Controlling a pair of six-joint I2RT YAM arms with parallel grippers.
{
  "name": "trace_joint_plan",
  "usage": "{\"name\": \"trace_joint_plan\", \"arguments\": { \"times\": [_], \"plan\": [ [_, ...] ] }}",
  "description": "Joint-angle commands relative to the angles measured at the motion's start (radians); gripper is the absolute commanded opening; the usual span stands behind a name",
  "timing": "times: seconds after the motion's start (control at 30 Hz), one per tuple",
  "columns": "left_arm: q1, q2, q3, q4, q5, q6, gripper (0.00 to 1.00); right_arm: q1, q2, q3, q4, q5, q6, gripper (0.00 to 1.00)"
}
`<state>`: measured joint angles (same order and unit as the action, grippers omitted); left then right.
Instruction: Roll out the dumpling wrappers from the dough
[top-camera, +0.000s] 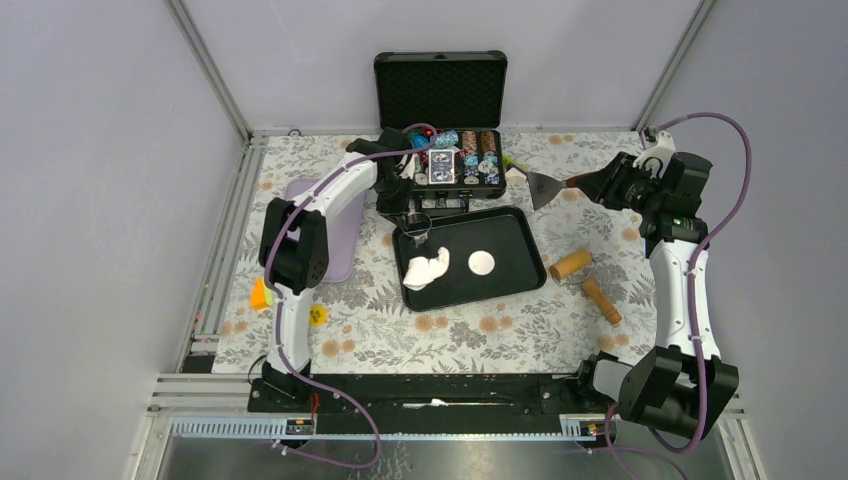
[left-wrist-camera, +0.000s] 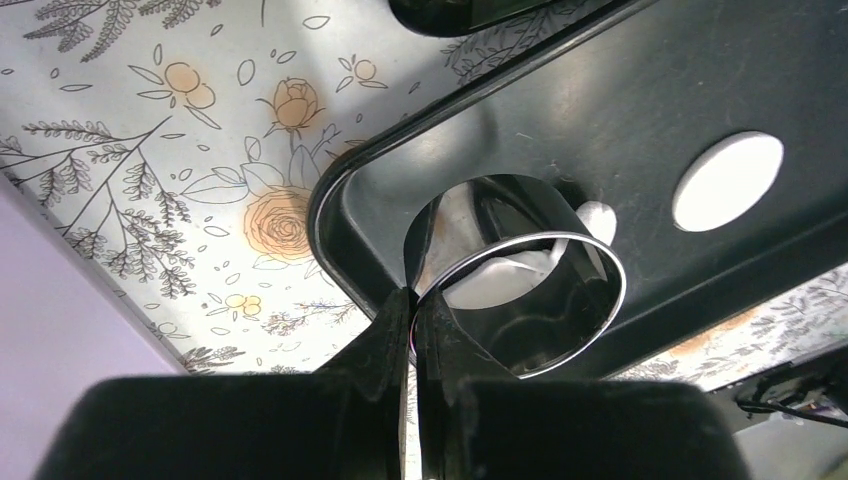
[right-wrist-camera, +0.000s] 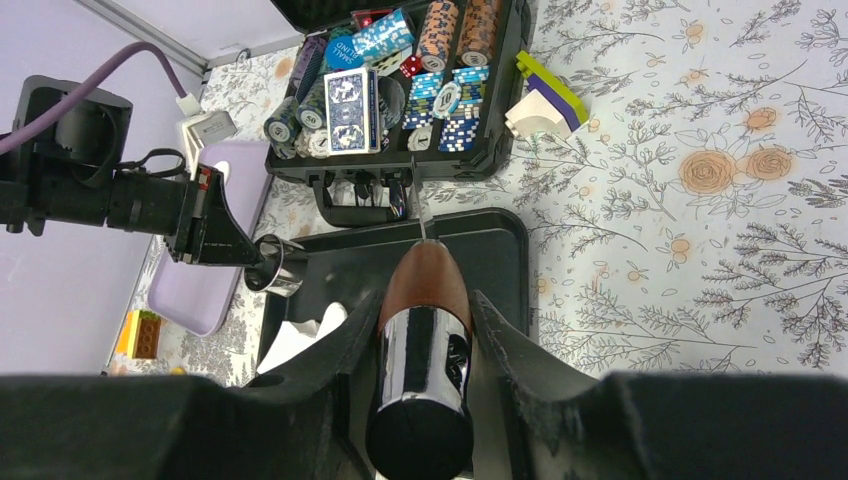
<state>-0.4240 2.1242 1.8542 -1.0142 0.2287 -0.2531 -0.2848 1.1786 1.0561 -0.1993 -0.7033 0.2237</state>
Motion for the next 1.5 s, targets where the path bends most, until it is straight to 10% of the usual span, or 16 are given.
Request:
{"name": "trace_joint_plan", "arguments": {
  "times": [0.0, 0.2, 0.53, 1.03, 1.47],
  "plan": [
    [-0.006, 0.009, 0.004, -0.005, -0.103, 0.024, 0.02, -0.005, -0.027, 0.007, 0.059, -0.044, 0.013, 0.00],
    [-0.014, 0.037, -0.030, -0.006, -0.111, 0.037, 0.11, -0.005, -0.021, 0.009, 0.061, -0.052, 0.018, 0.00],
    [0.008, -0.030, -0.038, -0.019, -0.109, 0.066, 0.68, -0.005, -0.003, 0.047, 0.046, -0.066, 0.020, 0.00],
    [0.067, -0.187, -0.347, 0.126, 0.114, 0.060, 0.61, 0.001, 0.025, 0.105, 0.033, -0.118, 0.039, 0.00],
    [0.061, -0.057, -0.299, 0.141, 0.102, 0.007, 0.49, 0.076, 0.073, 0.178, -0.165, -0.167, -0.157, 0.00]
  ]
}}
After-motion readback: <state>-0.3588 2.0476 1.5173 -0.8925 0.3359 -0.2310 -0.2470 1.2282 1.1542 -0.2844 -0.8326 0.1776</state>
